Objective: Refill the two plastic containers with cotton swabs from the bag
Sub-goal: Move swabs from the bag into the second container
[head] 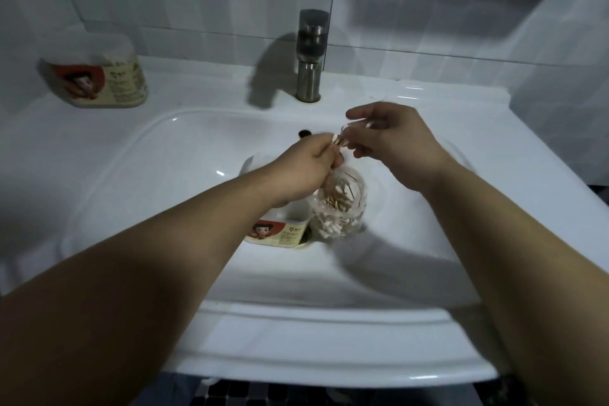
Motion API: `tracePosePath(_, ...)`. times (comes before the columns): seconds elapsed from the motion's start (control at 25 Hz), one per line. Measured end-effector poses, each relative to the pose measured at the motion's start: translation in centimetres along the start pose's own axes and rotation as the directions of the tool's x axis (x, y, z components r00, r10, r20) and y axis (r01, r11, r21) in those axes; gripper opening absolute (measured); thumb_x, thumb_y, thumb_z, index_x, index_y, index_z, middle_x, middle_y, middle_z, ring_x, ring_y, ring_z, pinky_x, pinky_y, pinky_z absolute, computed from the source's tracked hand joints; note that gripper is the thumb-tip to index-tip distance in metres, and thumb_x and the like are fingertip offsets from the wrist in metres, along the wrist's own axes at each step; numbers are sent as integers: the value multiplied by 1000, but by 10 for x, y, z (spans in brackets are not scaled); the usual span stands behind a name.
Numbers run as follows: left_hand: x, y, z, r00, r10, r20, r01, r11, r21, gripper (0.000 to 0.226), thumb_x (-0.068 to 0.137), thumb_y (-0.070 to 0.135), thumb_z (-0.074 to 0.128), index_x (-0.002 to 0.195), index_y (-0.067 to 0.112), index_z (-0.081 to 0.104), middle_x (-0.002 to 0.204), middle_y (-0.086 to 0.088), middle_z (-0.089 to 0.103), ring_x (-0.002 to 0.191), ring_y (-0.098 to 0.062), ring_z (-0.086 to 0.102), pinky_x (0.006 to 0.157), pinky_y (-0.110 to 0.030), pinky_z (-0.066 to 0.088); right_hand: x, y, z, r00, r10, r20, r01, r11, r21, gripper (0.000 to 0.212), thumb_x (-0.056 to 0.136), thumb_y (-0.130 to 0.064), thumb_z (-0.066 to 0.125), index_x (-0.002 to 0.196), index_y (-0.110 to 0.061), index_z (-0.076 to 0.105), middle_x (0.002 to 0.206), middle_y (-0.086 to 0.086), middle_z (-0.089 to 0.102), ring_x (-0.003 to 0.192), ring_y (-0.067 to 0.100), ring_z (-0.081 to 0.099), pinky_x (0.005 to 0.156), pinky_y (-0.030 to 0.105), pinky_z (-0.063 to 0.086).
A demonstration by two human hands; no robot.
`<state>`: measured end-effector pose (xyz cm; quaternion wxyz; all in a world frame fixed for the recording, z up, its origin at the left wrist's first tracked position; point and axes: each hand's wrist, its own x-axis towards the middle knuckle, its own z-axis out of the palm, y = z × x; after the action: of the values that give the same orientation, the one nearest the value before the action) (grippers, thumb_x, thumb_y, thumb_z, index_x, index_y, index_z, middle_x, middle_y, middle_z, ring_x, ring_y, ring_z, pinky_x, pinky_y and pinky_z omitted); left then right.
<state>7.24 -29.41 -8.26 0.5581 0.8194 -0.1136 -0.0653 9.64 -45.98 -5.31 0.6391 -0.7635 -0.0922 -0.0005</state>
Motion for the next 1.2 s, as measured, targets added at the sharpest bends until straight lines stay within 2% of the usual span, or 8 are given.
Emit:
tracePosePath(0.12, -1, 1, -1, 999, -37, 1, 37, 994, -99, 33, 110, 12, 33, 90, 23, 57, 81, -1, 49, 69, -13, 47, 65, -29, 44, 4, -1, -4, 995, 16, -99, -1, 988, 155, 18, 92, 2, 68, 109, -1, 69, 90, 15, 74, 70, 21, 66, 64, 26, 54)
tracePosePath(0.36, 1, -3, 3, 994, -81, 76, 99, 956, -278, 26, 112, 21, 33, 109, 10, 57, 73, 3, 43, 52, -4, 40, 49, -20, 37, 2, 9, 1, 990, -17, 139, 37, 990, -138, 23, 100, -5, 55, 113, -8, 74, 87, 2, 73, 75, 12, 64, 62, 29, 52)
tracePosePath(0.52, 2, 8, 0, 988, -151, -19, 122, 859, -498, 24, 112, 18, 32, 102, 14, 54, 64, 4, 37, 49, -7, 30, 48, -21, 27, -2, 5, 5, 995, 56, 85, -40, 983, -179, 28, 102, -11, 52, 126, -12, 66, 96, 2, 74, 85, 18, 70, 64, 34, 53)
tracePosePath(0.6, 5, 13, -3, 977, -183, -107, 78, 780, -621, 23, 110, 14, 33, 102, 17, 54, 62, 5, 40, 49, -7, 34, 51, -23, 30, -5, 2, 5, 997, 19, 80, 11, 933, -360, 18, 96, -28, 64, 109, -19, 73, 87, -2, 76, 79, 14, 69, 63, 32, 53)
tracePosePath(0.72, 6, 18, -8, 967, -195, -164, 5, 658, -753, 24, 109, 10, 33, 98, 22, 52, 65, 5, 36, 55, -9, 33, 56, -26, 28, -11, -3, 8, 983, 36, 180, 69, 839, -540, 36, 85, -54, 73, 75, -20, 75, 66, -7, 71, 60, 3, 60, 60, 24, 46)
tracePosePath(0.88, 6, 22, -5, 959, -207, -193, -19, 634, -773, 23, 109, 11, 33, 98, 23, 50, 67, 5, 35, 58, -10, 32, 58, -27, 27, -19, -8, 19, 961, 76, 266, 80, 843, -532, 47, 81, -54, 78, 74, -7, 77, 61, 5, 65, 55, 5, 51, 60, 26, 42)
tracePosePath(1.04, 7, 22, -1, 963, -187, -194, -15, 683, -730, 22, 108, 8, 35, 93, 23, 41, 71, 6, 40, 60, -10, 36, 59, -27, 30, -19, -6, 22, 957, 78, 281, 56, 897, -439, 27, 86, -31, 78, 75, -6, 78, 71, 9, 72, 64, 10, 58, 70, 28, 46)
tracePosePath(1.2, 9, 19, -3, 941, -232, -248, 7, 745, -667, 13, 108, 15, 38, 96, 20, 41, 78, 2, 45, 67, -12, 41, 61, -30, 36, -19, -7, 19, 958, 64, 279, 85, 866, -492, 25, 88, -30, 75, 74, -10, 79, 71, 7, 73, 62, 11, 56, 64, 27, 43)
